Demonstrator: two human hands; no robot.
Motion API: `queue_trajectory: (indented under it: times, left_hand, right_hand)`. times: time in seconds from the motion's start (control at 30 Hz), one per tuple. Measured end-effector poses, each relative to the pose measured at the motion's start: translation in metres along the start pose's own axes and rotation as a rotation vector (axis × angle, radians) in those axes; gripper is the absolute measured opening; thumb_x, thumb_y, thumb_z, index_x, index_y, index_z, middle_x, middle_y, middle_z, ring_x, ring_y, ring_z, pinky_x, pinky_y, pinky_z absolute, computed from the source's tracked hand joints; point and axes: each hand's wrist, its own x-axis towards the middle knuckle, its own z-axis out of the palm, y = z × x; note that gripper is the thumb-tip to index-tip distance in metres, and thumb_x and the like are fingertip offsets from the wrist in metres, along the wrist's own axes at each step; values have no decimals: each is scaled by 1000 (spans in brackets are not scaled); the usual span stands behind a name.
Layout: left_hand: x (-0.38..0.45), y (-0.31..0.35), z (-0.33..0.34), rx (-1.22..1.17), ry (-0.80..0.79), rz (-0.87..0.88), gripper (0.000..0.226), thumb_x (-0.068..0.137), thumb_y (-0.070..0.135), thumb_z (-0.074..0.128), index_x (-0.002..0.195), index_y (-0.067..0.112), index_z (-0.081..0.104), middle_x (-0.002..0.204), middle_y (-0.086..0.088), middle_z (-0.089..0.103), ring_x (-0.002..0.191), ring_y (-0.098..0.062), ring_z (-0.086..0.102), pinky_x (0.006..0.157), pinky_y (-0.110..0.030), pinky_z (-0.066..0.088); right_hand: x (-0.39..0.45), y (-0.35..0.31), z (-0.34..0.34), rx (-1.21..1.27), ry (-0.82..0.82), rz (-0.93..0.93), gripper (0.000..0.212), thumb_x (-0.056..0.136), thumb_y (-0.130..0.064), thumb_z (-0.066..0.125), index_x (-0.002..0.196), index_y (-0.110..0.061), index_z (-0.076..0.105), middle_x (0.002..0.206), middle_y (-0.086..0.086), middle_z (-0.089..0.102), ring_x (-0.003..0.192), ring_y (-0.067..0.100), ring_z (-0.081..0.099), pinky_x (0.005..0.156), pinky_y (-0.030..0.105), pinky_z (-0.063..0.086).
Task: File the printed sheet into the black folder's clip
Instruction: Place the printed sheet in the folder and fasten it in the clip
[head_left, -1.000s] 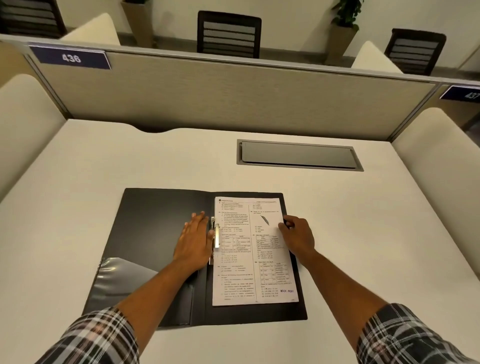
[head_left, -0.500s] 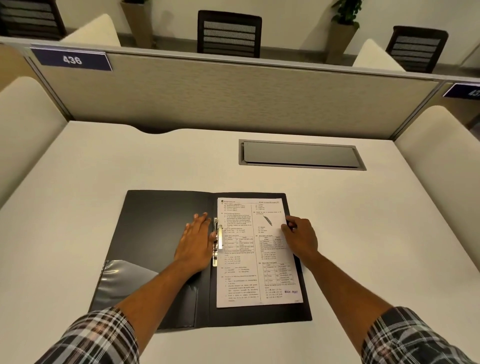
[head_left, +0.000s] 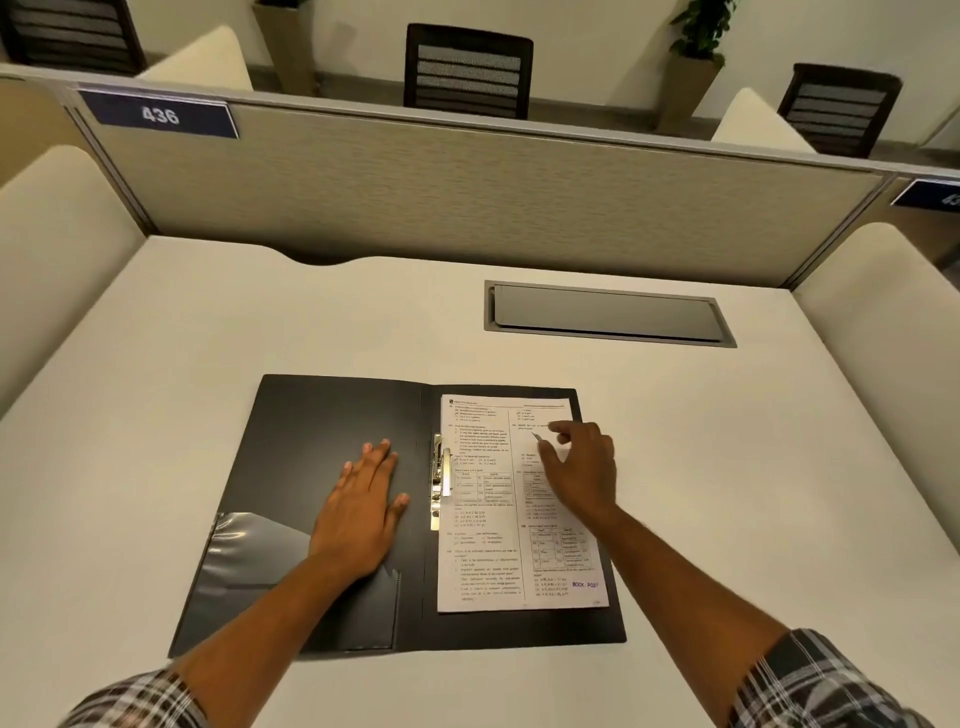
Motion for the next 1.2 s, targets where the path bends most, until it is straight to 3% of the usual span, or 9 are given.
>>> queue_trajectory:
  times: [0.13, 0.33, 0.57, 0.87, 1.07, 1.2]
  left_hand:
    - [-13, -4, 1, 5, -15, 10, 73, 97, 60, 31, 156, 25, 7, 157, 11, -6, 144, -12, -6, 116, -35, 1]
    - [-25, 0, 2, -6, -12, -10, 73, 98, 60, 30, 156, 25, 3, 159, 10, -8, 148, -14, -7, 118, -34, -2]
    - [-29, 1, 2, 6, -11, -9, 70, 100, 57, 24, 157, 24, 3, 166, 5, 2, 152, -16, -4, 122, -36, -1]
    - [-32, -1, 5, -47, -1, -2, 69, 99, 59, 22, 157, 25, 4, 165, 6, 1, 152, -15, -4, 123, -37, 0]
    - [-33, -2, 6, -50, 4, 9, 70, 98, 60, 18, 157, 25, 5, 165, 6, 3, 152, -15, -3, 124, -39, 4]
    - [-33, -3, 8, -39, 4, 8, 70, 97, 61, 12, 157, 26, 3, 165, 7, 0, 152, -14, -5, 124, -38, 3]
  right_hand:
    - [-1, -40, 20, 92, -141, -154, 25, 95, -36, 68, 118, -26, 68, 116, -6, 66, 107, 13, 61, 93, 35, 55]
    - [4, -84, 60, -171, -354, -396, 32, 97, -41, 60, 127, -31, 66, 136, -4, 60, 125, 20, 51, 101, 37, 45]
    - [16, -100, 77, -410, -380, -460, 41, 101, -40, 53, 138, -23, 58, 140, 3, 56, 127, 25, 49, 102, 40, 47]
    - [15, -101, 79, -317, -315, -461, 30, 102, -38, 54, 123, -21, 67, 127, 0, 62, 117, 20, 53, 94, 33, 48]
    - [8, -105, 71, -121, -290, -379, 17, 100, -35, 60, 102, -23, 72, 92, -11, 64, 84, 7, 58, 75, 21, 42]
    - [-11, -105, 63, -13, -316, -315, 18, 99, -36, 63, 101, -23, 74, 85, -17, 64, 76, 1, 60, 70, 13, 44]
